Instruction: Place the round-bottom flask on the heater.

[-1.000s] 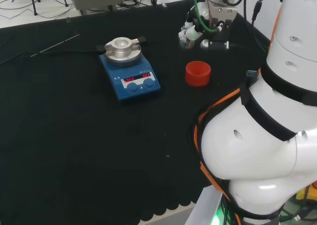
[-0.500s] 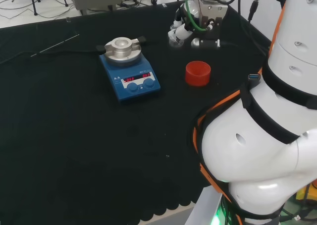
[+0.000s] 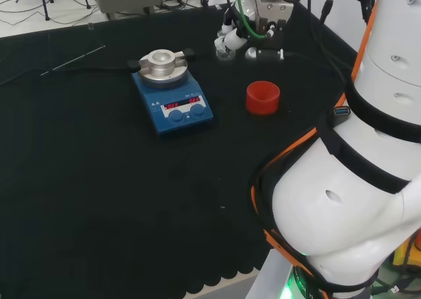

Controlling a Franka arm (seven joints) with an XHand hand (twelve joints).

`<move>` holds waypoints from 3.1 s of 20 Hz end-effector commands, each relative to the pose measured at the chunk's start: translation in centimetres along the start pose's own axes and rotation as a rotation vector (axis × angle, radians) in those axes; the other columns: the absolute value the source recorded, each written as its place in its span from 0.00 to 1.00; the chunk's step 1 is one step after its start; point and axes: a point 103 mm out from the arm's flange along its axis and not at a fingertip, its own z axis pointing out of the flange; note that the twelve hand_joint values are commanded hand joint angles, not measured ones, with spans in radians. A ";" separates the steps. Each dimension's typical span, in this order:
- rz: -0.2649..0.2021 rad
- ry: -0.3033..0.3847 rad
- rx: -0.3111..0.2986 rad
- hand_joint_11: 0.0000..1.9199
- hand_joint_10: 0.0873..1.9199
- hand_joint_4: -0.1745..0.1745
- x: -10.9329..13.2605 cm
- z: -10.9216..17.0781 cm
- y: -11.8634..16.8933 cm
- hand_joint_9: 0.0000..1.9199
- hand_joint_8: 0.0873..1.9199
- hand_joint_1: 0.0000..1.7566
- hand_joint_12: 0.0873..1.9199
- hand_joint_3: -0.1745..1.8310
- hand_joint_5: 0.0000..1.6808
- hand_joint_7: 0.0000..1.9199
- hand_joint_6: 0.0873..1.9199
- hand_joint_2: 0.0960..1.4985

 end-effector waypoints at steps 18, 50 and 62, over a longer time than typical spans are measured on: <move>-0.174 0.011 0.091 0.12 0.25 1.00 10.7 1.3 9.1 0.32 0.25 0.58 0.67 0.50 0.57 0.29 0.65 0.46; -0.193 0.049 0.163 0.12 0.25 1.00 12.1 5.6 14.0 0.32 0.25 0.58 0.67 0.50 0.57 0.29 0.65 0.46; -0.191 0.037 0.189 0.12 0.25 1.00 12.0 7.2 15.0 0.32 0.25 0.58 0.67 0.50 0.57 0.29 0.65 0.46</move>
